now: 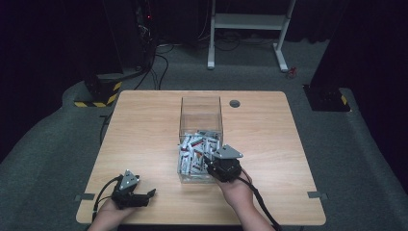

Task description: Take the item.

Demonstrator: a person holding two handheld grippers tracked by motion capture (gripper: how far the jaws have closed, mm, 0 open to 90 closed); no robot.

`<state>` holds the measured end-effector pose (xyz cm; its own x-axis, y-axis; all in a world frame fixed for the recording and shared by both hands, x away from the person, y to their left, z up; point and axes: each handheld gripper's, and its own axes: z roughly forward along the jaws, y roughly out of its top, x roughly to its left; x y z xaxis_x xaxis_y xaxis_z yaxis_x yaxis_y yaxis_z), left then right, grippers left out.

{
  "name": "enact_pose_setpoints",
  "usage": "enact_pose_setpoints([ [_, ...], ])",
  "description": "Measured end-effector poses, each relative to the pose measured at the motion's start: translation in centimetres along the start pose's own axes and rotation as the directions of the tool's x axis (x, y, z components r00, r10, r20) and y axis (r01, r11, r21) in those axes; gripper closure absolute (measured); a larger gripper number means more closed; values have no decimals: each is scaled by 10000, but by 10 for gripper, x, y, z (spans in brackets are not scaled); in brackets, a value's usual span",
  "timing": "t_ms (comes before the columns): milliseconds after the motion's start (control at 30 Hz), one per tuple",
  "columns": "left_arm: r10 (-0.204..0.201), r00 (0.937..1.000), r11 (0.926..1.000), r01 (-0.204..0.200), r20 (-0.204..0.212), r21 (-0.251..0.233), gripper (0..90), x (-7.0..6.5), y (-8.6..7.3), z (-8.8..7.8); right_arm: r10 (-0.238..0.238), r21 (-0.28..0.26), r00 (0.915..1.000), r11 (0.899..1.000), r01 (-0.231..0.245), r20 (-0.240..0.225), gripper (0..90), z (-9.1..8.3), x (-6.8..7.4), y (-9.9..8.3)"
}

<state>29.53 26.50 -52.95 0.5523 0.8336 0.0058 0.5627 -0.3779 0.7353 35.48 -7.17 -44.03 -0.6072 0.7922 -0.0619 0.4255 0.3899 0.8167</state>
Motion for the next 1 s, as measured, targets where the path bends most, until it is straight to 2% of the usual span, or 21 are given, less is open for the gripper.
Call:
enact_pose_setpoints([
  [167,14,10000,10000,-14,15,-9,141,0,0,0,-28,88,9999,10000,29,-156,598,3,1,-5],
  [533,39,10000,10000,-39,28,-18,142,0,0,0,-33,115,10000,9999,33,-18,615,7,2,-6],
  [633,86,10000,10000,-86,23,-14,142,0,0,0,-85,136,10000,9999,84,25,648,7,1,-5],
  [667,92,10000,10000,-92,27,-13,142,0,0,0,-149,131,9998,9998,148,112,687,8,1,-6],
  [1000,67,10000,10000,-67,56,-17,143,-1,0,0,17,300,10000,9995,-15,-80,804,7,2,-6],
])
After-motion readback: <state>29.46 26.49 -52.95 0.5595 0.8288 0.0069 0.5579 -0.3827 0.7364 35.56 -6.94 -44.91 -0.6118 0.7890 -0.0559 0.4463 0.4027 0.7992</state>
